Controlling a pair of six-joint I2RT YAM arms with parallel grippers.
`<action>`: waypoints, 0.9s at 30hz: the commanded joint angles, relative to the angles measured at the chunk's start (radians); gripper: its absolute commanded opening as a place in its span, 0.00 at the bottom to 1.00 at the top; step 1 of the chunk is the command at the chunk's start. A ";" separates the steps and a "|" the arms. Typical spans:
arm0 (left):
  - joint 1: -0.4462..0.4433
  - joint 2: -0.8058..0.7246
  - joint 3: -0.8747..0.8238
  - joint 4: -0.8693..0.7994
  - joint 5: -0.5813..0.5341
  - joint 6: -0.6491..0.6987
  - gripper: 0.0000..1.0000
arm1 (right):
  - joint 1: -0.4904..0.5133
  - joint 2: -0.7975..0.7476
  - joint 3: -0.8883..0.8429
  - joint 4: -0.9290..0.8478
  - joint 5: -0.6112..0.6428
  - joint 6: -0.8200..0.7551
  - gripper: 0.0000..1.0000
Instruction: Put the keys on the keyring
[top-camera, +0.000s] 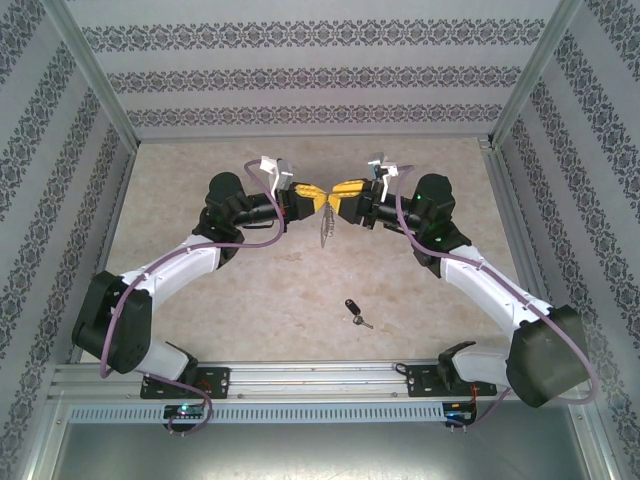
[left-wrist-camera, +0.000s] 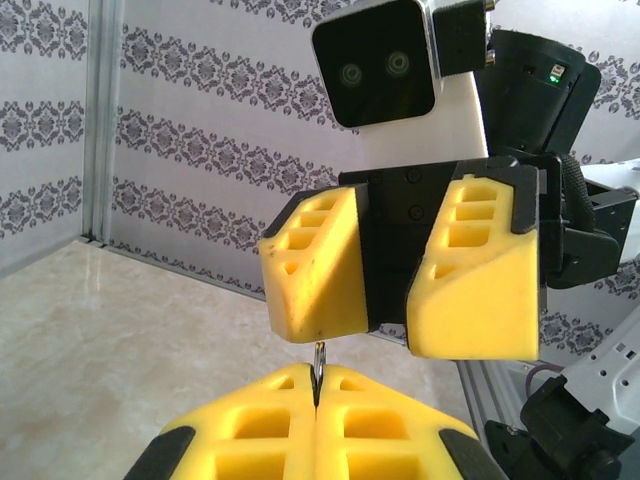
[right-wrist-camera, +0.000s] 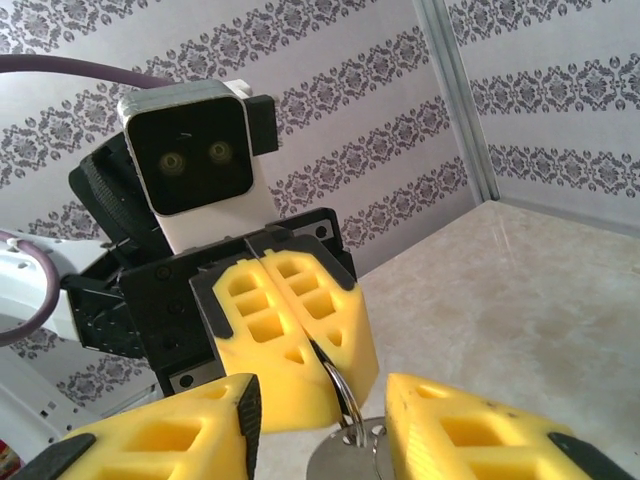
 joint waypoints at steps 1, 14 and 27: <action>-0.012 -0.002 0.041 0.080 0.027 -0.020 0.00 | 0.013 -0.002 0.037 0.008 -0.034 -0.026 0.36; -0.016 -0.010 0.044 0.098 0.018 -0.042 0.00 | 0.015 0.018 0.034 -0.015 -0.051 -0.038 0.26; -0.021 -0.011 0.052 0.068 0.027 -0.044 0.00 | 0.015 0.007 0.033 0.001 -0.035 -0.026 0.00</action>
